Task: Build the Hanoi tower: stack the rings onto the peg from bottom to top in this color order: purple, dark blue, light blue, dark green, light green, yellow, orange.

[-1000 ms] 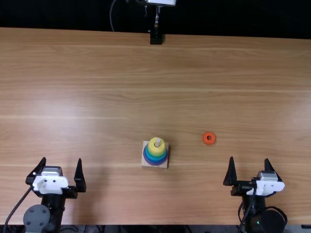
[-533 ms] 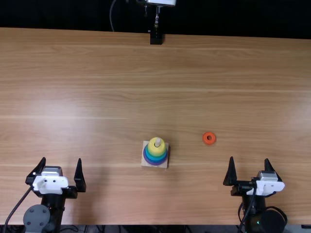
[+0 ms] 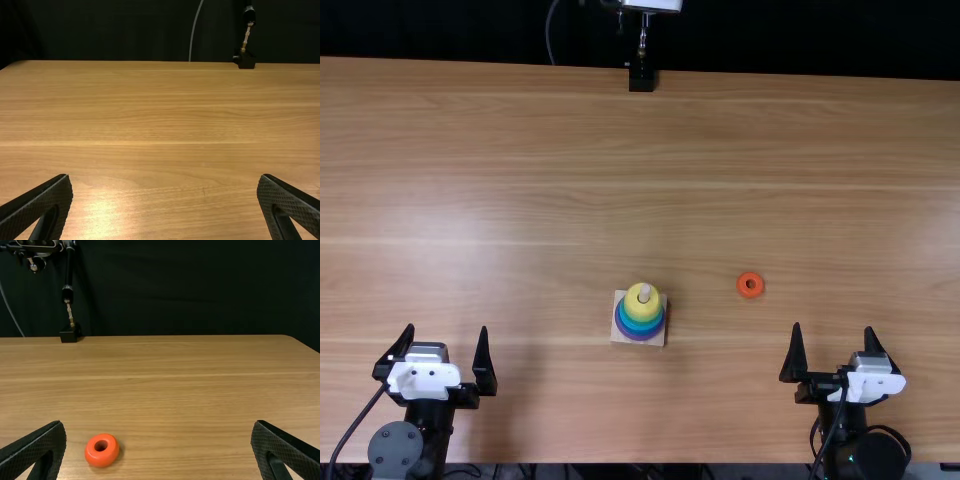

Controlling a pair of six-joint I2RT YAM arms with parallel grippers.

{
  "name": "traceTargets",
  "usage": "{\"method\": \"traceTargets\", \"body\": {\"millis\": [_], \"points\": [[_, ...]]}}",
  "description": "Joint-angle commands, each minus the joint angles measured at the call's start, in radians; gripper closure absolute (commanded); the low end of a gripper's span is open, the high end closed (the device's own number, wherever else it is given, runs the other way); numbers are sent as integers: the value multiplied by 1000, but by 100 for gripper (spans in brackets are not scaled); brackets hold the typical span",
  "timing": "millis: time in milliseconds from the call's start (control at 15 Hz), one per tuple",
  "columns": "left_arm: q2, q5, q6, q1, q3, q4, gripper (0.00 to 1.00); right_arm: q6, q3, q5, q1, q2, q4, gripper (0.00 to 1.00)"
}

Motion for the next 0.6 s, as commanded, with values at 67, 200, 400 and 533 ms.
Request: {"method": "traceTargets", "body": {"millis": [67, 200, 400, 533], "points": [[-12, -8, 15, 8, -50, -17, 0, -2, -15, -1, -4, -6, -1, 0], [-12, -8, 15, 8, -50, -17, 0, -4, -15, -1, -4, -6, 3, 0], [-12, -8, 15, 9, -50, -17, 0, -4, 54, -1, -7, -6, 29, 0], [-12, -8, 15, 9, -50, -17, 0, 0, 183, -2, -6, -5, 36, 0]]}}
